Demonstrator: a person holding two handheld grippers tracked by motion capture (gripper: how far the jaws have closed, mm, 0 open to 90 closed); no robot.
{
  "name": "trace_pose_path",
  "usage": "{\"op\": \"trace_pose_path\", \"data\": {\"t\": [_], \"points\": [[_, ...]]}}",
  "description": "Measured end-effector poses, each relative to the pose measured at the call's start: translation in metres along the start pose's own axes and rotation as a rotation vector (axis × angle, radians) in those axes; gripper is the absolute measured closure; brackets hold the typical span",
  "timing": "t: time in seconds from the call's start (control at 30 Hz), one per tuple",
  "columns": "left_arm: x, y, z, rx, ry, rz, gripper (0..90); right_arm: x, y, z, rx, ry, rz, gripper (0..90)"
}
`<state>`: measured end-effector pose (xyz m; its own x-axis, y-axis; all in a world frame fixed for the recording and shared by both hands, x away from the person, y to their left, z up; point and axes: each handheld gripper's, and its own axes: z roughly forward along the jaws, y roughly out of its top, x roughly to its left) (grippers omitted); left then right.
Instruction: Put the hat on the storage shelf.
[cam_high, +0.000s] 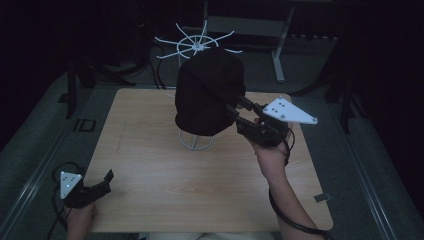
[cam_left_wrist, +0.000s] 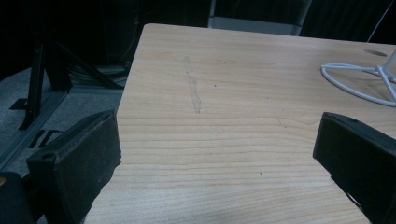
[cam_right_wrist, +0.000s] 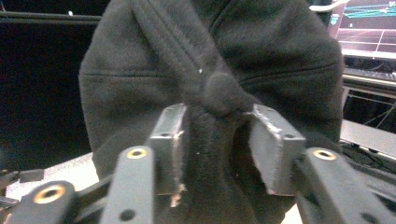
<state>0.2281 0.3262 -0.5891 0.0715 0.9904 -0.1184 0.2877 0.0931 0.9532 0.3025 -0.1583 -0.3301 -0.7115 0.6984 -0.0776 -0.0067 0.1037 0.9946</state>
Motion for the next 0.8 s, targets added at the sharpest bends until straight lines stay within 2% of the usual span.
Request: {"op": "trace_pose_path", "data": {"t": [0.13, 0.3, 0.4, 0.43, 0.47, 0.57, 0.63, 0.67, 0.73, 0.8], "points": [[0.000, 0.000, 0.000, 0.002, 0.000, 0.002, 1.5, -0.001, -0.003, -0.010, -0.012, 0.009, -0.002, 40.2], [0.000, 0.000, 0.000, 0.003, 0.002, 0.004, 1.5, -0.005, -0.012, -0.015, 0.024, 0.006, -0.022, 33.1], [0.000, 0.000, 0.000, 0.003, 0.002, 0.004, 1.5, -0.008, -0.018, -0.015, 0.039, 0.003, -0.014, 29.4], [0.000, 0.000, 0.000, 0.003, 0.002, 0.004, 1.5, -0.009, -0.021, -0.015, 0.060, 0.000, -0.005, 29.4], [0.000, 0.000, 0.000, 0.003, 0.003, 0.004, 1.4, -0.012, -0.029, -0.014, 0.089, 0.004, 0.004, 23.2], [0.000, 0.000, 0.000, 0.003, 0.002, 0.004, 1.4, -0.016, -0.042, -0.013, 0.129, 0.023, 0.018, 18.0], [0.000, 0.000, 0.000, 0.003, 0.002, 0.004, 1.4, -0.017, -0.047, -0.012, 0.142, 0.029, 0.018, 17.9], [0.000, 0.000, 0.000, 0.003, 0.002, 0.004, 1.5, -0.019, -0.058, -0.012, 0.154, 0.034, 0.022, 16.7], [0.000, 0.000, 0.000, 0.002, 0.003, 0.005, 1.4, -0.021, -0.067, -0.012, 0.171, 0.024, 0.025, 16.2], [0.000, 0.000, 0.000, 0.003, 0.002, 0.005, 1.4, -0.022, -0.072, -0.011, 0.178, 0.027, 0.030, 15.7]]}}
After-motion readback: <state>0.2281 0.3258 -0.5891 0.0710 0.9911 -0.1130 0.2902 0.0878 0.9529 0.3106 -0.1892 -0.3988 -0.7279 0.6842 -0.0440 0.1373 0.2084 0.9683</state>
